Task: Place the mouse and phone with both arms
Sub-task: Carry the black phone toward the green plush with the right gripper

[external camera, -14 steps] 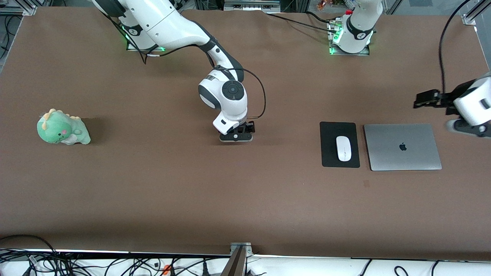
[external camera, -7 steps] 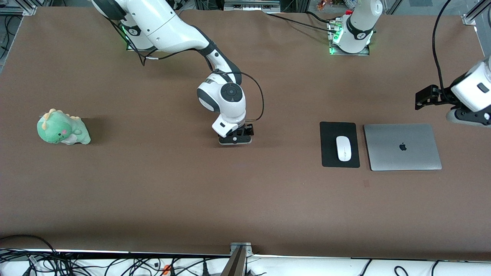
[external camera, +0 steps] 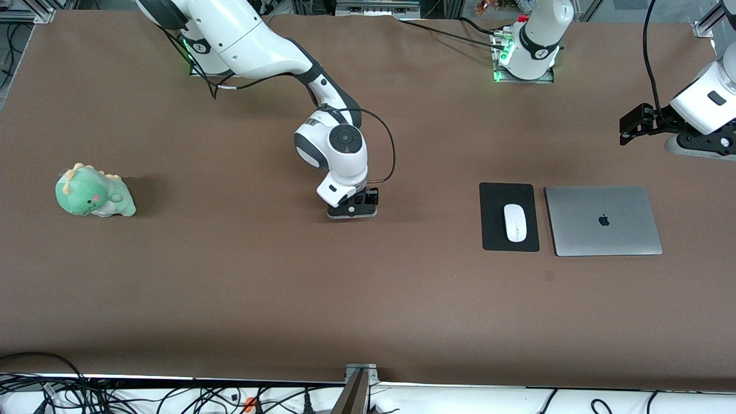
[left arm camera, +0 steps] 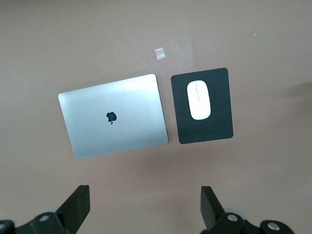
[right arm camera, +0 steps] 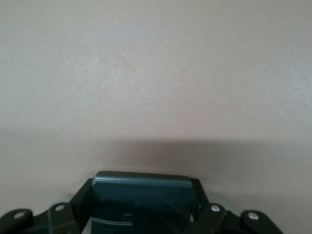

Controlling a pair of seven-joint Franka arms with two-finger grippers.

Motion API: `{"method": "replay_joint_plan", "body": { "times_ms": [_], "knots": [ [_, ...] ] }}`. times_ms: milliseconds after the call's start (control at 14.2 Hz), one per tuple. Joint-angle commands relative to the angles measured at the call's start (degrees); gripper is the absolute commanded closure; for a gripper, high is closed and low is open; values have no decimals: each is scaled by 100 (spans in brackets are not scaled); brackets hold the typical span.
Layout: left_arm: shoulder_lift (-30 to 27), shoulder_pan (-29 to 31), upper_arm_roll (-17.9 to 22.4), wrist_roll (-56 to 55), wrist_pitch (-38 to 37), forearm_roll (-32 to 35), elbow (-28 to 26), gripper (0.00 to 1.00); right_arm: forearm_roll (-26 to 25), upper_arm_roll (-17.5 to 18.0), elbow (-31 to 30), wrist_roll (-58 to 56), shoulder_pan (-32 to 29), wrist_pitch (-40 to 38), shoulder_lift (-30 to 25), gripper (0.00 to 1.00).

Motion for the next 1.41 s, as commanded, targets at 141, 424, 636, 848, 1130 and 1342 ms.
{"method": "replay_joint_plan", "body": {
  "times_ms": [141, 424, 636, 848, 1130, 1342],
  "knots": [
    [41, -68, -120, -448, -70, -80, 108, 0, 22, 19, 75, -1103, -459, -375, -96, 67],
    [33, -50, -243, -360, -123, -159, 117, 0, 400, 19, 40, -2754, -1118, -955, -394, 69],
    [15, 20, -208, -334, -210, -457, 117, 0, 541, 10, 5, -3714, -1672, -1473, -640, 70],
    [-3, 11, -252, -430, -376, -529, 108, 0, 1136, -366, -310, -4198, -2042, -1721, -1009, 70],
    [15, -67, -252, -334, -448, -564, 108, 0, 1981, -1332, -1092, -5085, -2201, -1634, -1458, 71],
    [155, -190, -690, -333, -404, -572, 64, 0, 2771, -2027, -1645, -6208, -2324, -1266, -1599, 71]
  ]
}}
